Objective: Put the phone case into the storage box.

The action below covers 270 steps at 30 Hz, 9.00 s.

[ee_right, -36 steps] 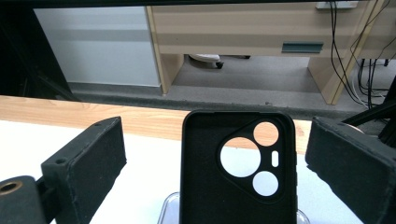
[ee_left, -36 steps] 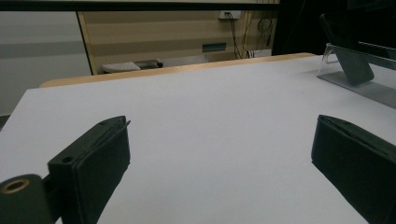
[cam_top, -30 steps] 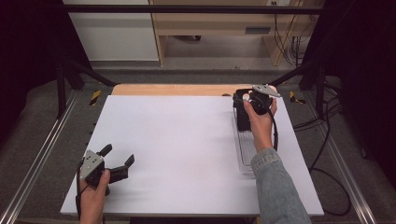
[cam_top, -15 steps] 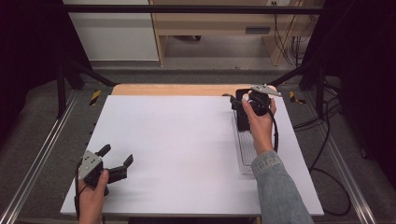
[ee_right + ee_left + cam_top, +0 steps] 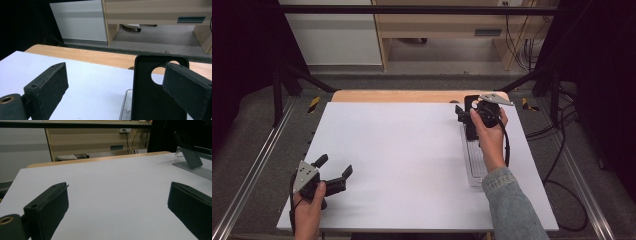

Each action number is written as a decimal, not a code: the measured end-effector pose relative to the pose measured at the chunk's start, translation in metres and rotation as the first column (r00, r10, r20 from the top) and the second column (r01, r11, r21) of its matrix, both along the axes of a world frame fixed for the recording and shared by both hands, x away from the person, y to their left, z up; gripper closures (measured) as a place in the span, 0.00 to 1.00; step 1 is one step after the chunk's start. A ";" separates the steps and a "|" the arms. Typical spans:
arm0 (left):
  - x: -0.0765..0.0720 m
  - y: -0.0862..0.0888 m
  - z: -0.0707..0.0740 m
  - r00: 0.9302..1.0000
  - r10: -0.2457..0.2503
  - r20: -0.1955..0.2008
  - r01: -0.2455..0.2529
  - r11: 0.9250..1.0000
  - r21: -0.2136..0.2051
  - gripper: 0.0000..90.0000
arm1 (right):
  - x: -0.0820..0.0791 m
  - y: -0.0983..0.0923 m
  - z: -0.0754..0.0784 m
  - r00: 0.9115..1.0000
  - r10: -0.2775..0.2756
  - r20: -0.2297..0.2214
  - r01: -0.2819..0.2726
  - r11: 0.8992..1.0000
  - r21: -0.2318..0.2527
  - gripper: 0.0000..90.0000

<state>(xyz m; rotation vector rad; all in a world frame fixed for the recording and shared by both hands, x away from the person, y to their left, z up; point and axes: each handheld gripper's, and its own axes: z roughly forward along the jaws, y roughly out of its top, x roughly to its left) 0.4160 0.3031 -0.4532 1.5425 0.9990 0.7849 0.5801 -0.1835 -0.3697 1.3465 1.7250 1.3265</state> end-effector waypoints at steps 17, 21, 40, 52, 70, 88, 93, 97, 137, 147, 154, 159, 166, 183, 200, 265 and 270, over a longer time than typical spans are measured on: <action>-0.001 0.000 0.000 1.000 -0.006 0.007 0.006 1.000 -0.008 0.04 | -0.020 0.007 0.005 0.998 0.048 0.051 -0.047 0.999 -0.004 0.08; -0.001 0.000 0.001 1.000 -0.007 0.009 0.007 1.000 -0.006 0.04 | -0.023 0.010 0.005 0.996 0.049 0.078 -0.047 0.999 -0.020 0.07; 0.000 0.000 0.001 1.000 -0.006 0.013 0.006 1.000 0.005 0.04 | -0.037 0.004 0.009 0.983 0.036 0.179 -0.032 0.999 -0.026 0.07; -0.001 0.000 0.001 1.000 -0.006 0.015 0.006 1.000 0.008 0.04 | -0.045 -0.001 0.013 0.981 0.046 0.190 -0.040 0.999 -0.037 0.06; -0.004 0.001 0.002 1.000 -0.014 0.013 0.014 1.000 0.015 0.03 | -0.061 -0.005 0.026 0.971 0.076 0.225 -0.070 0.997 -0.032 0.03; -0.012 0.009 0.005 0.999 -0.031 0.017 0.031 0.999 0.014 0.03 | -0.078 -0.030 0.039 0.964 0.051 0.260 -0.046 0.999 -0.025 0.02; -0.015 0.012 0.005 0.999 -0.036 0.021 0.035 0.999 0.013 0.03 | -0.083 -0.041 0.042 0.959 0.038 0.279 -0.032 0.999 -0.025 0.02; -0.018 0.016 0.006 0.999 -0.027 0.026 0.027 1.000 0.004 0.03 | -0.088 -0.048 0.043 0.956 0.037 0.289 -0.028 0.999 -0.034 0.02; -0.023 0.024 0.007 0.997 -0.064 0.042 0.065 0.998 -0.013 0.03 | -0.122 -0.106 0.040 0.945 -0.031 0.326 0.039 0.999 -0.018 0.03; -0.023 0.023 0.007 0.996 -0.073 0.046 0.074 0.997 -0.012 0.03 | -0.132 -0.116 0.039 0.941 -0.041 0.337 0.051 0.998 -0.022 0.04; -0.023 0.022 0.008 0.995 -0.082 0.051 0.083 0.996 -0.012 0.02 | -0.141 -0.123 0.038 0.937 -0.043 0.347 0.059 0.998 -0.038 0.03; -0.024 0.022 0.008 0.995 -0.090 0.051 0.090 0.996 -0.015 0.02 | -0.147 -0.129 0.038 0.934 -0.053 0.354 0.071 0.997 -0.038 0.02; -0.024 0.021 0.008 0.994 -0.095 0.049 0.096 0.995 -0.014 0.02 | -0.155 -0.137 0.038 0.932 -0.055 0.359 0.072 0.997 -0.034 0.02; -0.027 0.019 0.009 0.992 -0.118 0.038 0.118 0.993 -0.005 0.02 | -0.175 -0.151 0.026 0.932 -0.073 0.355 0.084 0.996 -0.016 0.03; -0.036 0.027 0.009 0.993 -0.115 0.034 0.115 0.993 -0.004 0.02 | -0.191 -0.151 0.008 0.945 -0.050 0.324 0.056 0.998 -0.009 0.03; -0.038 0.028 0.009 0.991 -0.129 0.030 0.129 0.992 0.003 0.02 | -0.180 -0.069 -0.061 0.946 0.183 0.269 -0.176 0.983 -0.048 0.03; -0.038 0.027 0.009 0.991 -0.130 0.031 0.130 0.992 0.004 0.02 | -0.176 -0.062 -0.062 0.944 0.187 0.273 -0.184 0.982 -0.038 0.03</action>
